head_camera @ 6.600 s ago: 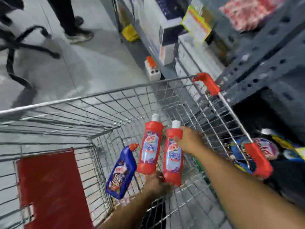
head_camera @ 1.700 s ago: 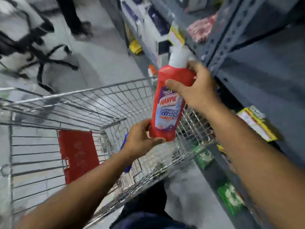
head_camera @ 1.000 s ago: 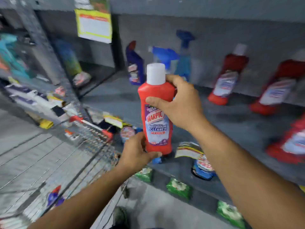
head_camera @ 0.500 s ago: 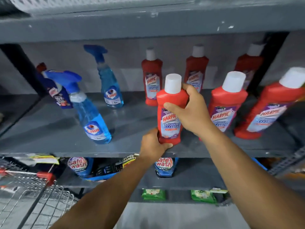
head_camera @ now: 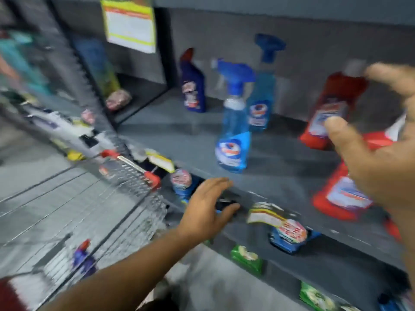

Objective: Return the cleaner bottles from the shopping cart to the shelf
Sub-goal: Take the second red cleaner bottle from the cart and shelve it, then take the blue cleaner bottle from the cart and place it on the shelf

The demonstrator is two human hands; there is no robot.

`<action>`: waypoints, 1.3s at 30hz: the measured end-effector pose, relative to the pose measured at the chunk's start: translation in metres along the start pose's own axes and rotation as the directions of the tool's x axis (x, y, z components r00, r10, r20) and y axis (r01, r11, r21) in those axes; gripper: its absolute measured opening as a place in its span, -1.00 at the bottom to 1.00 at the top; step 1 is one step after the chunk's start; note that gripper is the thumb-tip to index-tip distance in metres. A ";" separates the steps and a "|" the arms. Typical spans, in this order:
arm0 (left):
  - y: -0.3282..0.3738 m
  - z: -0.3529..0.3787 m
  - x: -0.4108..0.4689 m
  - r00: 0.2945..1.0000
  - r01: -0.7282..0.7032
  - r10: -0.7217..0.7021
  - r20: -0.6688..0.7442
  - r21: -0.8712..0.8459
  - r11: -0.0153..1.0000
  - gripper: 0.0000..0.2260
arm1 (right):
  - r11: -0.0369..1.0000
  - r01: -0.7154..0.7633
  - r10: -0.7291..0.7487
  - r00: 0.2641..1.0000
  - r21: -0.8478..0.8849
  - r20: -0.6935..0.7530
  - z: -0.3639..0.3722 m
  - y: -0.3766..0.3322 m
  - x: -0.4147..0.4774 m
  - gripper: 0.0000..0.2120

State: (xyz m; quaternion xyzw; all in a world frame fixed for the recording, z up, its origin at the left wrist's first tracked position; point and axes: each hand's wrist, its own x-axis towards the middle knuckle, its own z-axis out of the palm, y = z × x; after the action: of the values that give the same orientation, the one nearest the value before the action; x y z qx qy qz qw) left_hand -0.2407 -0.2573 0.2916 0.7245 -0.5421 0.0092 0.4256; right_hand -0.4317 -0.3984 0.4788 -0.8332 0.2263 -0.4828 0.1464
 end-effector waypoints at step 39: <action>-0.427 -0.173 -0.376 -0.102 0.978 -0.983 0.155 0.198 -0.070 -0.40 | 0.914 -0.240 0.196 -0.441 -0.326 0.876 0.715 -0.225 -0.367 -0.64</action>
State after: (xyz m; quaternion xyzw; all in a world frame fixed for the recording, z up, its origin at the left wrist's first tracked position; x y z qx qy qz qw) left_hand 0.0207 0.1643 -0.0358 0.8873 0.1129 -0.3915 0.2162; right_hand 0.0857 0.0025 -0.0392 -0.7891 0.1646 0.4582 0.3744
